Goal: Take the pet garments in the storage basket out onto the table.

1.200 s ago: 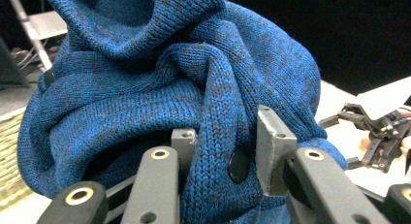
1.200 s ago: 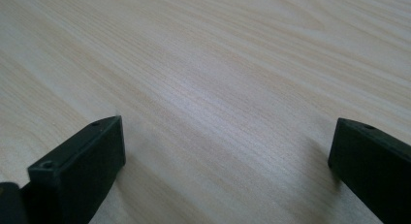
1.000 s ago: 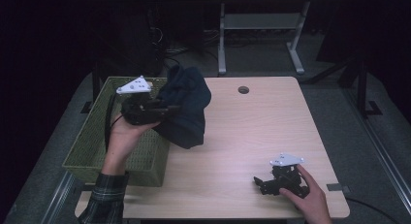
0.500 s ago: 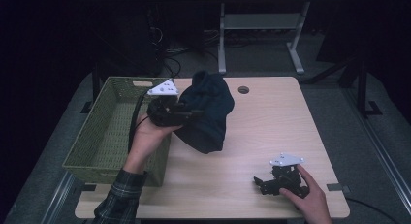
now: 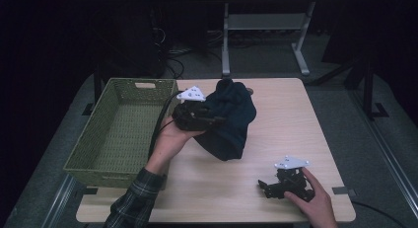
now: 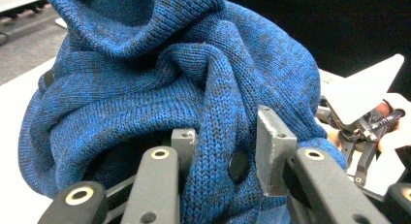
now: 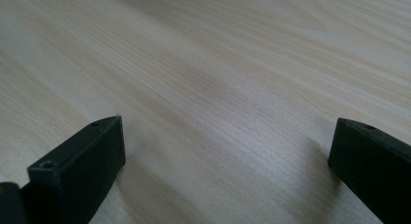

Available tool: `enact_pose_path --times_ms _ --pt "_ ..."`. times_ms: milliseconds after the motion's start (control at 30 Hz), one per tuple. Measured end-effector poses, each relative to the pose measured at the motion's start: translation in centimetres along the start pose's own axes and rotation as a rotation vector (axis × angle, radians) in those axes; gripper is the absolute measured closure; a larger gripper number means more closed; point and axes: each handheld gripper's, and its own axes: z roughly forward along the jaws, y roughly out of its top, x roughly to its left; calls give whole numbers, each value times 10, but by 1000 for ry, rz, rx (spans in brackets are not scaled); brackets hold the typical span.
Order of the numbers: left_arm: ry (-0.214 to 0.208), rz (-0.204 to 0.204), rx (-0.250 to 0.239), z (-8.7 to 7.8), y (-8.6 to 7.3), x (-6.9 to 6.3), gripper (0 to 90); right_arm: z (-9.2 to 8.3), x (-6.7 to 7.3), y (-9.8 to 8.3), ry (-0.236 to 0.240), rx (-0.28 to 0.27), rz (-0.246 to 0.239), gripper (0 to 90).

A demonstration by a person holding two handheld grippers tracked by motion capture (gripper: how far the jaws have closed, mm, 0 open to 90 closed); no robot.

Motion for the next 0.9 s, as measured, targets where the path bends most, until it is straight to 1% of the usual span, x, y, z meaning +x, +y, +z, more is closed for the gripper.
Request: enact_pose_path --times_ms 33,133,233,267,300,333,367,400,467,500,533,567,600,633,667,700,767,800,833,867,900 --pt "-8 -1 2 9 -1 -1 656 0 0 0 0 -1 -1 0" --pt "-15 11 26 22 -1 -3 656 0 0 0 1 -1 -2 0" --pt "-21 8 38 36 -4 -4 656 0 0 0 1 -2 -2 0" --pt "-21 8 38 36 -4 -4 656 0 0 0 1 -2 -2 0" --pt "-22 6 52 45 -6 -4 656 0 0 0 1 -1 -3 0" --pt "-22 -1 55 49 -8 -5 656 0 0 0 1 -2 -3 0" --pt "-22 -1 55 49 -8 -5 656 0 0 0 1 -2 -3 0" --pt "-23 1 74 58 -10 -4 656 0 0 0 0 -2 -4 0" --pt "-21 3 88 68 -14 -5 655 0 0 0 0 -2 -4 0" --pt "-21 3 88 68 -14 -5 656 0 0 0 0 -2 -4 0" --pt "-19 11 118 77 -16 -5 655 0 0 0 0 -2 -4 0" --pt "-22 8 126 82 -19 -5 655 0 0 0 0 -1 -4 0" --pt "-22 8 126 82 -19 -5 655 0 0 0 0 -1 -4 0" --pt "-23 6 150 92 -22 -3 655 0 0 0 0 1 -3 0" --pt "-23 6 150 92 -22 -3 654 0 0 0 0 1 -3 0" --pt "-23 -3 169 101 -27 -1 654 0 0 0 1 1 -1 0" --pt "-20 -7 187 111 -32 0 653 0 0 0 1 1 -1 0" --pt "-20 -7 187 111 -32 0 651 0 0 0 1 1 -1 0" --pt "-20 -10 202 120 -36 0 650 0 0 0 1 1 1 0" --pt "-20 -10 202 120 -36 0 648 0 0 0 1 1 1 0" --pt "-19 0 219 128 -40 0 646 0 0 0 1 0 -1 0"
